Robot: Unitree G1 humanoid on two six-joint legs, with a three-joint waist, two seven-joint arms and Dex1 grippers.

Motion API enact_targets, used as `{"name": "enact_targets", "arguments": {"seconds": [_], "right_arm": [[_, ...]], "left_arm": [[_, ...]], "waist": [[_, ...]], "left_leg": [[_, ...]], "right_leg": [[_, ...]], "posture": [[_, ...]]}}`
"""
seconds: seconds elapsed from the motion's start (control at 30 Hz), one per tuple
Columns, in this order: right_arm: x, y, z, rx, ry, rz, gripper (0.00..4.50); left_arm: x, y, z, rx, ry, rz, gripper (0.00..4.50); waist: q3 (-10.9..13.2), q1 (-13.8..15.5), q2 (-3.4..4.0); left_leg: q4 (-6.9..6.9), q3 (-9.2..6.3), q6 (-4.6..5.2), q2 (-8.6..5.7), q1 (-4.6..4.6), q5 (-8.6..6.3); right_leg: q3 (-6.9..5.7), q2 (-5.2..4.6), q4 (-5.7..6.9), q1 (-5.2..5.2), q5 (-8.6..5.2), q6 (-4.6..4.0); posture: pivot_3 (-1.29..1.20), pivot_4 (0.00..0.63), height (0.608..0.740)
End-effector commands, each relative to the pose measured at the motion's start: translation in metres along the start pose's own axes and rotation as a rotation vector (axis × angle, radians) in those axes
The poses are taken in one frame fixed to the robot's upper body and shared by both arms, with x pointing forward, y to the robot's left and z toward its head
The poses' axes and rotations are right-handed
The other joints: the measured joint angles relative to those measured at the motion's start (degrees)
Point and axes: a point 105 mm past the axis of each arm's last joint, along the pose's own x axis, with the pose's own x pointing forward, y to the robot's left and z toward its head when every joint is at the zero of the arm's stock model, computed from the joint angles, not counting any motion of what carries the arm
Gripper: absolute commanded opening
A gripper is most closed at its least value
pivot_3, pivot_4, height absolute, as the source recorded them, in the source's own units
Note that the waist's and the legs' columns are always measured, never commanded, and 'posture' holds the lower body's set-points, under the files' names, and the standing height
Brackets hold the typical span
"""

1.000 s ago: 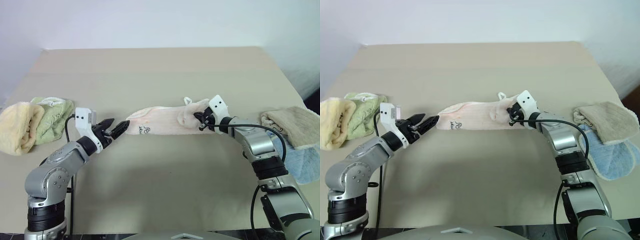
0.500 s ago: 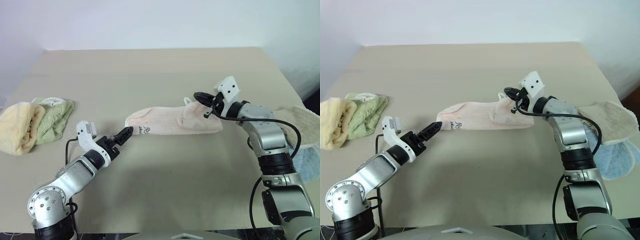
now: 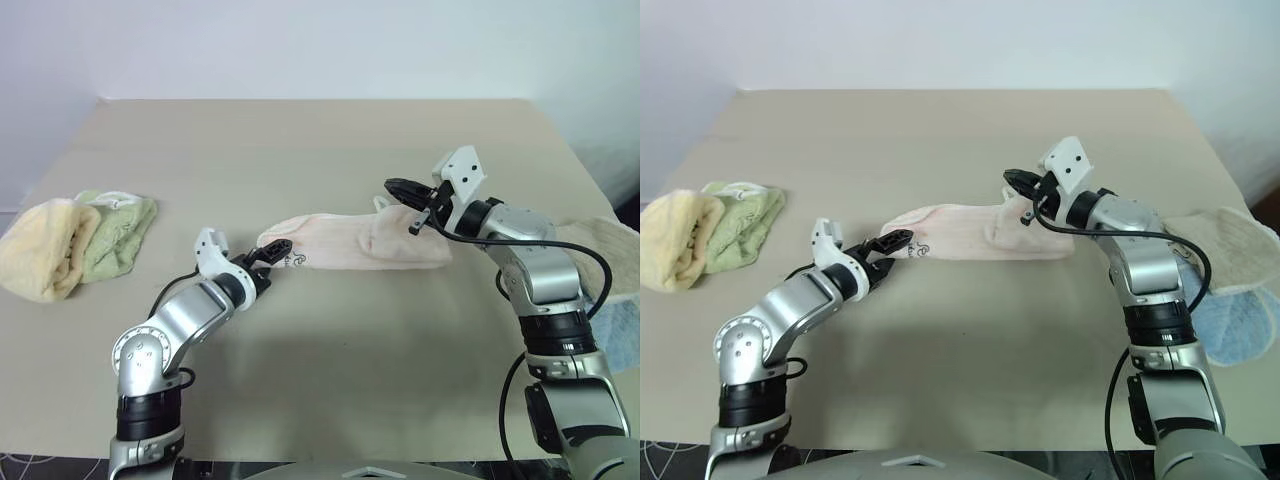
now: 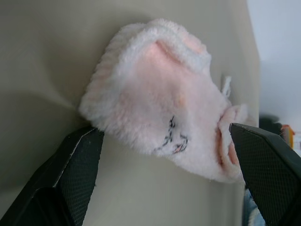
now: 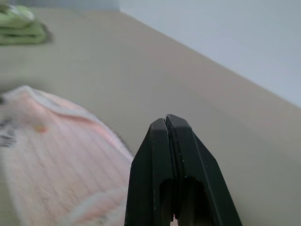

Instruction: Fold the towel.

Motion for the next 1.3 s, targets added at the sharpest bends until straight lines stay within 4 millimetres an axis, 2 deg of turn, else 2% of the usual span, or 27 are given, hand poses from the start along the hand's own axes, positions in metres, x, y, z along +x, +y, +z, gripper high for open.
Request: {"name": "enact_targets", "arguments": {"seconds": [0.03,0.17,0.5,0.6,0.7,0.8,0.93,1.03,1.1,1.17,1.23,1.27,1.3], "right_arm": [[-0.012,0.013,0.009,-0.011,-0.014,0.063,0.0],[-0.021,0.015,0.007,-0.002,0.009,0.053,0.0],[-0.026,0.009,0.005,0.004,0.024,0.007,0.0],[-0.026,0.008,0.005,0.004,0.025,0.001,0.0],[-0.027,0.006,0.005,0.003,0.025,-0.01,0.0],[-0.03,0.002,0.004,0.001,0.031,-0.025,0.0],[-0.033,-0.003,0.002,-0.004,0.043,-0.046,0.0],[-0.035,-0.007,0.001,-0.006,0.05,-0.063,0.0],[-0.035,-0.008,0.0,-0.007,0.052,-0.068,0.0],[-0.035,-0.008,-0.001,-0.009,0.053,-0.073,0.0],[-0.034,-0.009,-0.001,-0.009,0.052,-0.078,0.0],[-0.034,-0.008,-0.001,-0.01,0.051,-0.079,0.0],[-0.034,-0.008,-0.001,-0.011,0.051,-0.08,0.0]], "left_arm": [[0.014,0.004,0.0,-0.021,0.009,0.018,4.48],[0.017,0.002,0.005,-0.033,-0.017,0.006,3.61],[0.013,0.005,0.029,-0.075,-0.13,-0.019,0.12],[0.009,0.005,0.039,-0.077,-0.177,-0.03,0.01],[0.002,0.006,0.057,-0.059,-0.25,-0.038,0.01],[-0.018,0.009,0.097,0.003,-0.376,-0.038,0.01],[-0.042,0.005,0.135,0.213,-0.463,-0.028,0.01],[-0.051,-0.017,0.147,0.445,-0.469,-0.056,0.01],[-0.044,-0.036,0.137,0.62,-0.407,-0.09,0.01],[-0.034,-0.051,0.116,0.759,-0.315,-0.154,0.01],[-0.021,-0.067,0.084,0.905,-0.2,-0.244,0.01],[-0.01,-0.071,0.058,1.018,-0.107,-0.277,0.01],[-0.004,-0.072,0.041,1.093,-0.046,-0.298,0.01]], "waist": [[-0.01,0.33,0.01],[-0.01,0.22,0.02],[0.02,-0.33,-0.02],[0.02,-0.31,-0.03],[0.03,-0.35,-0.04],[0.06,-0.39,-0.07],[0.08,-0.4,-0.07],[0.11,-0.18,-0.12],[0.11,-0.08,-0.12],[0.11,-0.1,-0.12],[0.11,-0.23,-0.12],[0.11,-0.31,-0.12],[0.11,-0.34,-0.12]], "left_leg": [[0.01,-0.02,0.0,0.0,0.0,0.0],[0.01,-0.01,0.0,0.0,0.01,0.0],[-0.1,-0.01,-0.01,0.01,-0.11,0.0],[-0.11,-0.01,-0.01,0.02,-0.12,-0.01],[-0.11,0.0,-0.01,0.02,-0.12,-0.01],[-0.13,0.0,-0.02,0.04,-0.13,-0.01],[-0.18,0.01,-0.02,0.06,-0.17,-0.01],[-0.2,0.03,-0.02,0.03,-0.21,-0.01],[-0.2,0.02,-0.02,0.01,-0.28,-0.01],[-0.2,0.02,0.01,-0.04,-0.32,-0.02],[-0.2,0.02,0.03,-0.04,-0.38,-0.04],[-0.2,0.03,0.03,-0.04,-0.42,-0.04],[-0.21,0.04,0.02,-0.04,-0.52,-0.03]], "right_leg": [[-0.02,0.0,-0.03,0.03,0.0,0.0],[-0.01,0.0,-0.04,0.03,0.0,0.0],[-0.01,0.01,-0.07,-0.15,-0.01,0.02],[-0.01,0.0,-0.08,-0.16,-0.01,0.02],[-0.01,0.01,-0.1,-0.15,-0.01,0.02],[-0.03,0.02,-0.09,-0.19,-0.01,0.03],[-0.03,0.04,-0.07,-0.27,-0.02,0.02],[-0.03,0.03,-0.09,-0.32,-0.01,0.02],[-0.06,0.01,-0.12,-0.35,-0.01,0.02],[-0.05,-0.02,-0.15,-0.35,-0.01,0.02],[-0.06,-0.03,-0.21,-0.36,-0.01,0.02],[-0.05,-0.03,-0.22,-0.39,-0.01,0.02],[-0.05,-0.02,-0.22,-0.48,-0.01,0.02]], "posture": [[0.0,0.15,0.728],[0.0,0.15,0.728],[0.0,0.15,0.728],[0.0,0.15,0.728],[0.0,0.15,0.728],[0.0,0.15,0.728],[0.0,0.15,0.728],[0.0,0.15,0.728],[0.0,0.15,0.728],[0.0,0.15,0.728],[0.0,0.15,0.728],[0.0,0.15,0.728],[0.0,0.15,0.728]]}}
